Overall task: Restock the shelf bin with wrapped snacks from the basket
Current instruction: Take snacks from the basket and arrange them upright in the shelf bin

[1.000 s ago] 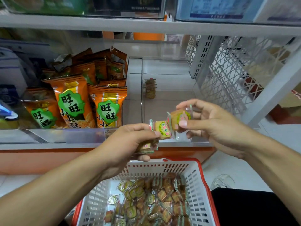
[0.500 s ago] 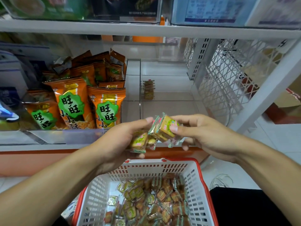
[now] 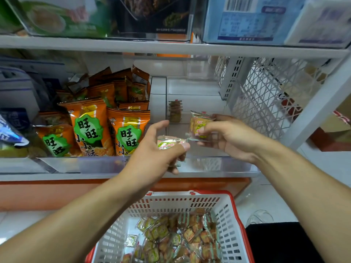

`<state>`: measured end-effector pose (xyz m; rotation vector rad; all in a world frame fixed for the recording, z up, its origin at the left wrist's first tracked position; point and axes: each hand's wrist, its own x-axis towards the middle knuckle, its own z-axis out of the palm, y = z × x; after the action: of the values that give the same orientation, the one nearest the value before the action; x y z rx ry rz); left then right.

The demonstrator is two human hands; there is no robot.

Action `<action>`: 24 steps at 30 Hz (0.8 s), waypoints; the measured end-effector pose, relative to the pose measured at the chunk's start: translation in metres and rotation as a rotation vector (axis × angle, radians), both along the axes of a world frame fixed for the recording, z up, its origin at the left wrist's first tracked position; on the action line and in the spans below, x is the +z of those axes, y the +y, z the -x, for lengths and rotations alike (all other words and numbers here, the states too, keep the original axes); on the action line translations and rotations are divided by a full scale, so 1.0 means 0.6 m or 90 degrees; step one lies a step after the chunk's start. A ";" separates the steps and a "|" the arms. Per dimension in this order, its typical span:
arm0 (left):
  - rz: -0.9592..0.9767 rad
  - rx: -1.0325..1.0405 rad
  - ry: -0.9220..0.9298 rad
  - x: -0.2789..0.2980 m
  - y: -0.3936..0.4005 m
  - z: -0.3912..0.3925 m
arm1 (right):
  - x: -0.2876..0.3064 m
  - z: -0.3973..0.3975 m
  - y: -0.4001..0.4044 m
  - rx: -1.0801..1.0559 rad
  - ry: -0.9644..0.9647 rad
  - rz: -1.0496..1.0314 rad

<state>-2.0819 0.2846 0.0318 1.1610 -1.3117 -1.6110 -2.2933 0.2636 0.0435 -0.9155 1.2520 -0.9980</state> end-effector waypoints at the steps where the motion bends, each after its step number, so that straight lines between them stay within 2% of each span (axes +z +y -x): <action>1: 0.006 0.006 -0.005 -0.002 0.000 0.003 | -0.012 0.001 -0.021 -0.041 0.118 0.017; 3: -0.006 0.013 -0.013 -0.006 0.000 0.009 | -0.038 -0.003 -0.061 -0.071 0.386 0.044; 4: -0.015 0.016 -0.022 -0.007 -0.001 0.012 | -0.049 -0.008 -0.079 -0.063 0.451 0.052; 10: -0.028 0.025 -0.061 -0.015 -0.011 0.015 | -0.087 -0.045 -0.174 0.000 0.604 0.070; 14: -0.025 0.023 -0.068 -0.015 -0.016 0.012 | -0.109 -0.049 -0.208 -0.008 0.639 0.082; 20: -0.027 0.010 -0.071 -0.019 -0.014 0.012 | -0.133 -0.046 -0.225 -0.053 0.586 0.056; 24: -0.032 0.007 -0.086 -0.016 -0.014 0.008 | -0.136 -0.045 -0.225 -0.058 0.462 0.020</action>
<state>-2.0868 0.2762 0.0223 1.3257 -1.3537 -1.5892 -2.2664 0.1289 -0.0378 -1.3166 1.8947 -0.7723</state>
